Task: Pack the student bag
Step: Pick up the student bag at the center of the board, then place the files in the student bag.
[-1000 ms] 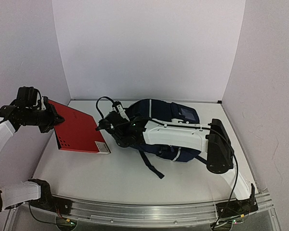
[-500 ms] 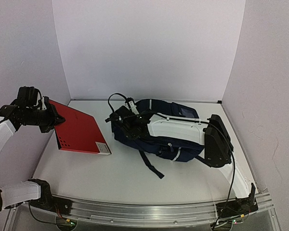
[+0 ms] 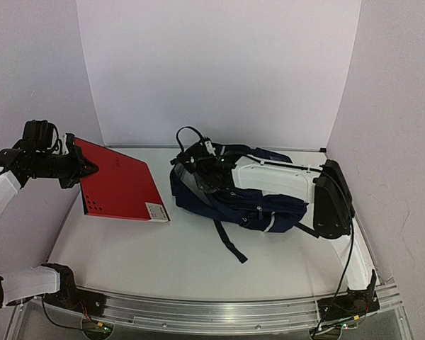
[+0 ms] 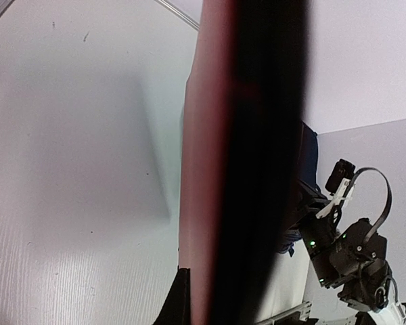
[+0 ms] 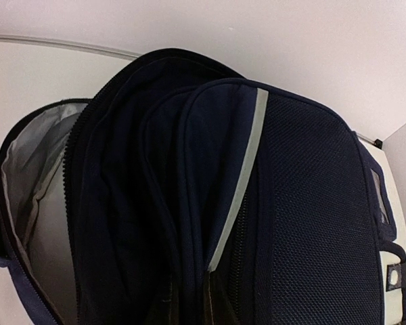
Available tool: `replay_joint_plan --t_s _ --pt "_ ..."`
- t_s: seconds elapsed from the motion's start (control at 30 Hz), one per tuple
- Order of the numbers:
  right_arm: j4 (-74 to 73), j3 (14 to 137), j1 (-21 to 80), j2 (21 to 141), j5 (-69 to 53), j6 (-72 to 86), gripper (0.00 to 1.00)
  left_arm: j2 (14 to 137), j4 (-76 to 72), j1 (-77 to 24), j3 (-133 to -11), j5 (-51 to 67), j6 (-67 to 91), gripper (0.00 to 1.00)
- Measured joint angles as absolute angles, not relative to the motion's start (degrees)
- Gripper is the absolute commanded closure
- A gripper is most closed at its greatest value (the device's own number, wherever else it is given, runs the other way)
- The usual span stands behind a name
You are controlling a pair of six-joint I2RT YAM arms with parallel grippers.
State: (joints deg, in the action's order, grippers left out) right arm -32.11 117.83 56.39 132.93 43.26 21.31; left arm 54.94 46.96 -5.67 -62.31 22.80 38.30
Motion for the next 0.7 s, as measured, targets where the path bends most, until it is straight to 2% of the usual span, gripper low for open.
replay_joint_plan --t_s 0.37,0.7 --pt "-25.67 101.49 52.76 110.14 25.68 18.89 1.00 57.17 36.73 -5.61 -63.77 41.76 41.14 1.00" --pt "-16.55 87.37 53.16 99.87 14.83 20.00 1.00 56.97 17.66 -6.87 -56.28 51.80 54.70 1.00"
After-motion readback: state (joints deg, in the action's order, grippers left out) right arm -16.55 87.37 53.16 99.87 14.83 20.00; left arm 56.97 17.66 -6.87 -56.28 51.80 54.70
